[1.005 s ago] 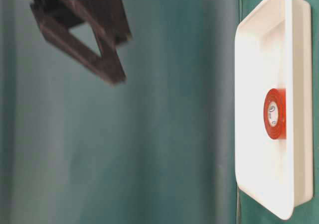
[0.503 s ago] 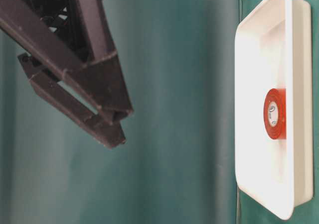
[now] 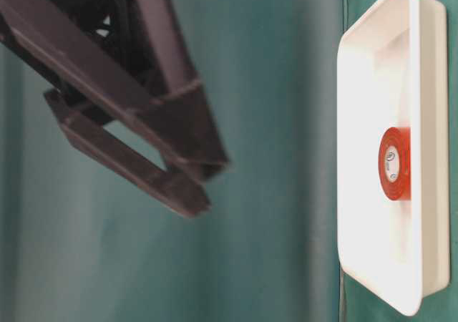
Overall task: Pick up the tape from a random location and place it into the white case.
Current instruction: 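Move the right gripper toward the blue and yellow tape rolls, then lower the right gripper onto the blue tape roll and close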
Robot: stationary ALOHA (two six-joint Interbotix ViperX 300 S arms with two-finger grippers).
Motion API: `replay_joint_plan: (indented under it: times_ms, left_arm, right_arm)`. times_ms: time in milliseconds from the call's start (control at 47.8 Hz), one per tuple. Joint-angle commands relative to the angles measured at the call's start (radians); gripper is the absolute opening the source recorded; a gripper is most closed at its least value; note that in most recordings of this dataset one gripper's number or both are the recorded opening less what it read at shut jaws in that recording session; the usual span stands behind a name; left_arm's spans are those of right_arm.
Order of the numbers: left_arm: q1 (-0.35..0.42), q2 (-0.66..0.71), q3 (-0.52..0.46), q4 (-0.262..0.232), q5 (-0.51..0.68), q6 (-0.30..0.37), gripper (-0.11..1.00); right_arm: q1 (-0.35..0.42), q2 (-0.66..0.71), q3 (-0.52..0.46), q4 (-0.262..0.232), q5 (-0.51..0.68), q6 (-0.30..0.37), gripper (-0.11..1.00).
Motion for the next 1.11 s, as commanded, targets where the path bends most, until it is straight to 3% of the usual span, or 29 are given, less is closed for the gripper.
replay_joint_plan:
  times_ms: [0,356,523,1089]
  left_arm:
    - [-0.003,0.005,-0.014,-0.002,-0.005,-0.002,0.96]
    - [-0.003,0.003,-0.014,-0.002,-0.003,-0.002,0.96]
    - [-0.003,0.003,-0.014,-0.002,-0.005,-0.002,0.96]
    - [-0.003,0.003,-0.015,-0.002,0.006,-0.002,0.96]
  right_arm:
    - [0.008,0.012,-0.063,0.003,0.071,0.003,0.92]
    - [0.011,0.138,-0.256,0.005,0.425,0.060,0.92]
    - [0.023,0.183,-0.322,0.005,0.534,0.061,0.92]
    - [0.028,0.201,-0.344,0.005,0.560,0.061,0.92]
